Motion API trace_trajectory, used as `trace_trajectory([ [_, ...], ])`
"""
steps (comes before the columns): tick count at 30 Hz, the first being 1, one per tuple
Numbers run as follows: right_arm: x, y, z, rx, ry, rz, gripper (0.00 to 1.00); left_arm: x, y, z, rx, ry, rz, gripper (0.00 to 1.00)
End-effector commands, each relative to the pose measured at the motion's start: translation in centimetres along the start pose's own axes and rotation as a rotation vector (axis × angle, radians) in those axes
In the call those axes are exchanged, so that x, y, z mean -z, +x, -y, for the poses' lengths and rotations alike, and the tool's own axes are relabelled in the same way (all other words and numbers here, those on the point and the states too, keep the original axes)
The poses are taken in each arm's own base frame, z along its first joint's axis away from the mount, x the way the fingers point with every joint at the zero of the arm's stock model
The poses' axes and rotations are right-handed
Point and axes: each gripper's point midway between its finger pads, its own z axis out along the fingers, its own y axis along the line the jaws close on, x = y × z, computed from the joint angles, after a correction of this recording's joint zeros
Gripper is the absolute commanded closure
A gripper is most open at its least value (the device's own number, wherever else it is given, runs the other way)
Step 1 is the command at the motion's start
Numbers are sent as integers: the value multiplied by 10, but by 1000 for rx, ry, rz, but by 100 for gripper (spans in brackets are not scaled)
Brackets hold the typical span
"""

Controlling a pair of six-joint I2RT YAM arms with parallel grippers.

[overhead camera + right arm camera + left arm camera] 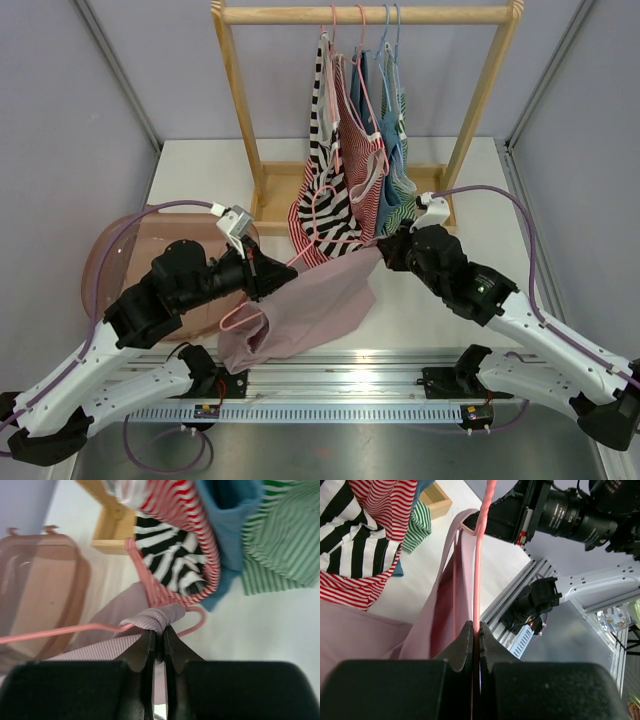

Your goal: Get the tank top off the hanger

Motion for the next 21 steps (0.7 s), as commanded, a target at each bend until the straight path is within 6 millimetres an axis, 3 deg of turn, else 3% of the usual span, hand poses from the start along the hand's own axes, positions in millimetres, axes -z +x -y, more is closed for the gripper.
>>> trace_trajectory([
  [1,14,-21,52,89,280,86,100,9,-14,17,-45,65,38,100],
  [6,28,-32,87,130,454,102,100,18,-17,34,-58,154,54,100],
  [11,30,-41,100,109,488,76,100,25,-25,55,-77,261,80,100],
  [15,33,-41,76,89,342,51,100,27,-42,64,-103,300,165,100],
  [17,39,-46,59,73,242,64,100,29,-60,72,-126,332,256,100],
  [20,64,-65,-4,41,-105,99,100,27,-87,86,-174,405,407,100],
  [21,76,-73,-16,35,-167,119,100,28,-94,93,-193,436,448,100],
])
